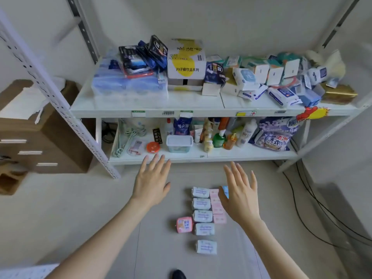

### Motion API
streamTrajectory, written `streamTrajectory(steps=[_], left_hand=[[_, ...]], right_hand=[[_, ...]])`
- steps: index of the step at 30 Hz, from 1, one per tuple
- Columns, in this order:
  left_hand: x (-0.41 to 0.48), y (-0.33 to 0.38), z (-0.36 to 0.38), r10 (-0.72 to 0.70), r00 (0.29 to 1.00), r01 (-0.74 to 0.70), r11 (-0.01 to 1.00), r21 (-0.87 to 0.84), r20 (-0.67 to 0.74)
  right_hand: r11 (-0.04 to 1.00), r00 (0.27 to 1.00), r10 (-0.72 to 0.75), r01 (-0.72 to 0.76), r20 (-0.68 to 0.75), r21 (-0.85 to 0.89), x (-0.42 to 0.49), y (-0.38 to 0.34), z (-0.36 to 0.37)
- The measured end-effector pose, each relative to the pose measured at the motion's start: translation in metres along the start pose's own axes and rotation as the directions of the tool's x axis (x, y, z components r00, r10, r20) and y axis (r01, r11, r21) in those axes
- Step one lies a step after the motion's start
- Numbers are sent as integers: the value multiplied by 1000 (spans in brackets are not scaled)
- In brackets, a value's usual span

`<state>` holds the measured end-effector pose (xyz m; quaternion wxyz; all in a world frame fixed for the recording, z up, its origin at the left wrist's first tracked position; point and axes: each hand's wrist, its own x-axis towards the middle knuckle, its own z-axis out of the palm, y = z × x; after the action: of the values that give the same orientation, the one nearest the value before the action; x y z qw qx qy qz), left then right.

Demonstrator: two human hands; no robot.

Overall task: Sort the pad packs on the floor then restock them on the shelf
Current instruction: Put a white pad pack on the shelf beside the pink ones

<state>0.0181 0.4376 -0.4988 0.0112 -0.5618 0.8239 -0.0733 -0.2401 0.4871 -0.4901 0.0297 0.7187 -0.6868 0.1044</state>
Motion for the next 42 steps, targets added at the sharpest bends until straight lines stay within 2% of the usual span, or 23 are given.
streamTrajectory(steps=[8,14,18,31,38,42], left_hand=[[-44,77,121,10,971,16,994,-105,237],[-53,118,238,-15,969,55,987,-154,247],[-58,139,326,-23,954,74,984,-160,300],[-69,171,595,4,939,46,990,-135,344],[-67,174,694,-10,933,66,987,-146,358],[-63,168,726,-10,933,92,973,-210,361]], right_hand=[[995,954,95,-94,283,-16,-98,68,107],[995,907,89,-98,411,1,-139,115,220],[995,892,77,-95,445,17,-160,131,306],[993,882,70,-107,466,53,-222,156,569],[991,830,45,-105,556,76,-259,163,663],[986,830,30,-117,557,121,-273,166,689]])
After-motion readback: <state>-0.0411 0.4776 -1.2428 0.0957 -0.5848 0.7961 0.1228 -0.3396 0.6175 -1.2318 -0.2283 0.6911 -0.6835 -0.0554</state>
